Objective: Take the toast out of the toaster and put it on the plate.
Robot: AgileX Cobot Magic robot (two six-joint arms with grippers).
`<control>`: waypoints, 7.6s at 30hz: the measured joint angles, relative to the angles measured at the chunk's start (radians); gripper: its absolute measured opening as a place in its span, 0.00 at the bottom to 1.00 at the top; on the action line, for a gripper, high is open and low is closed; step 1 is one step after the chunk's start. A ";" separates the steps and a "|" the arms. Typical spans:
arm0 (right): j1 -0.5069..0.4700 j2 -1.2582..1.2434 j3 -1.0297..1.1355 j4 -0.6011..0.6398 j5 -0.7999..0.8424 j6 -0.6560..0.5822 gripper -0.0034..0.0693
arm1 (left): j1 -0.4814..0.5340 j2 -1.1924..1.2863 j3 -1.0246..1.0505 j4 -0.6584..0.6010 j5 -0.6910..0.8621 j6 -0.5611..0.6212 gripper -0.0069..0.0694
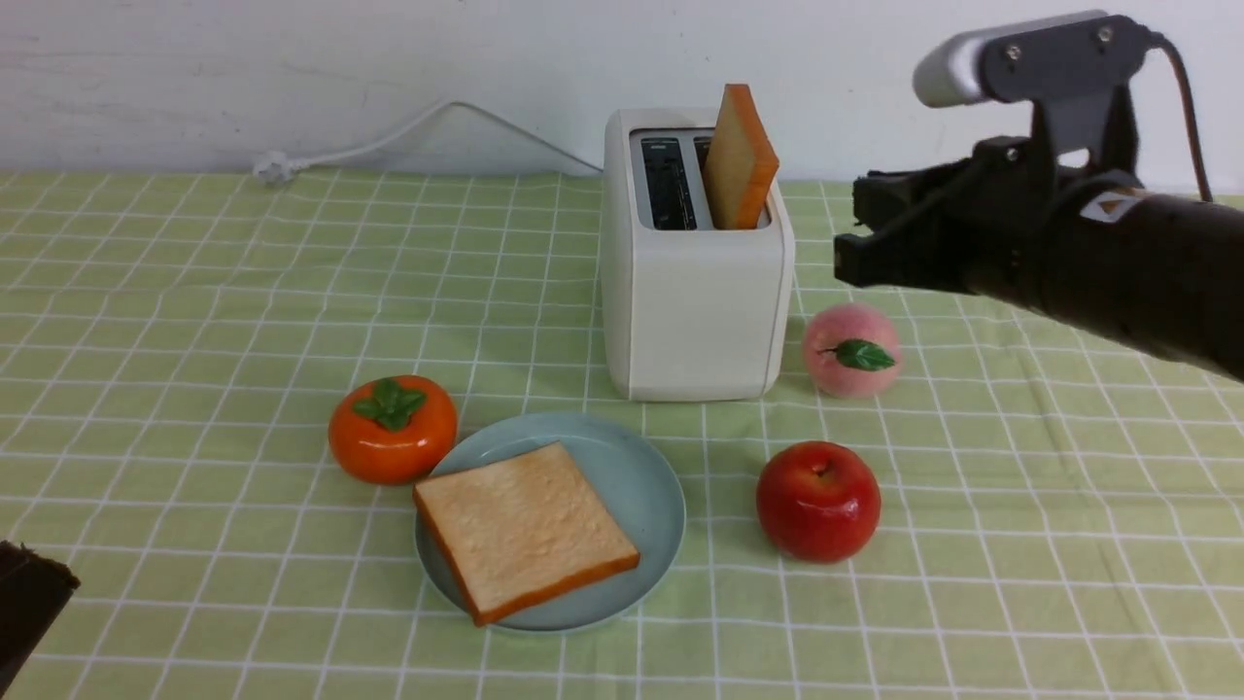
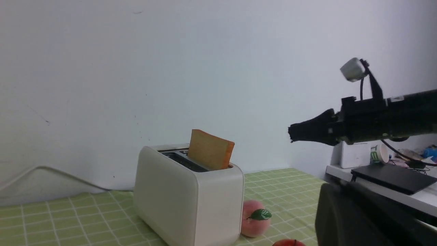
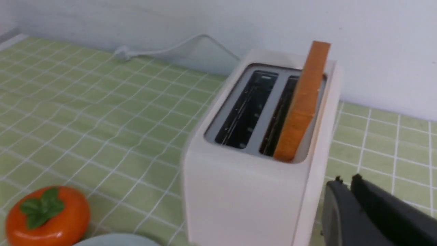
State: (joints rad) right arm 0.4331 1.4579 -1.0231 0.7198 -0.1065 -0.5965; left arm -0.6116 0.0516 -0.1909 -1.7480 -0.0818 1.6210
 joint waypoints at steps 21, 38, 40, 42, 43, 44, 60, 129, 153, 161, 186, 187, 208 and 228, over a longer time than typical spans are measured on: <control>0.000 0.297 -0.243 0.029 -0.066 0.002 0.87 | 0.000 0.000 0.000 -0.002 -0.065 0.003 0.07; 0.000 0.483 -0.397 0.032 -0.164 0.003 0.67 | 0.000 0.000 0.000 -0.002 -0.063 0.003 0.08; 0.000 0.486 -0.397 0.033 -0.172 0.003 0.60 | 0.000 0.000 0.000 -0.002 -0.063 0.003 0.08; 0.000 0.487 -0.397 0.033 -0.172 0.003 0.53 | 0.000 0.000 0.000 -0.002 -0.062 0.003 0.08; 0.000 0.487 -0.397 0.033 -0.172 0.003 0.51 | 0.000 0.000 0.000 -0.002 -0.062 0.003 0.08; 0.000 0.487 -0.397 0.033 -0.175 0.003 0.45 | 0.000 0.000 0.000 -0.002 -0.062 0.003 0.08; 0.007 0.485 -0.397 0.035 -0.177 0.004 0.21 | 0.000 0.000 0.000 -0.002 -0.058 0.003 0.08; 0.070 0.517 -0.398 0.497 0.678 -0.074 0.37 | 0.000 0.000 0.217 -0.002 -0.057 -0.177 0.14; 0.041 -0.010 -0.398 -0.430 1.128 0.463 0.07 | 0.000 0.000 0.217 -0.002 -0.052 -0.177 0.12; 0.205 -0.314 -0.306 -0.570 1.245 0.703 0.05 | 0.000 0.000 0.217 -0.002 -0.015 -0.177 0.07; 0.319 -1.028 0.307 -0.627 1.132 0.999 0.06 | 0.000 0.000 0.217 0.002 0.012 -0.177 0.07; 0.319 -1.036 0.307 -0.627 1.141 0.999 0.06 | 0.000 0.000 0.217 0.002 0.013 -0.177 0.07; -0.366 -1.370 0.881 -0.518 0.608 0.605 0.07 | 0.000 0.000 0.217 0.002 0.014 -0.177 0.07; -0.332 -1.469 1.049 -0.570 0.422 0.553 0.08 | 0.000 0.000 0.218 0.002 0.017 -0.177 0.07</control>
State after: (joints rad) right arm 0.1015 -0.0114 0.0259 0.1495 0.3157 -0.0434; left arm -0.6116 0.0516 0.0268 -1.7459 -0.0644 1.4445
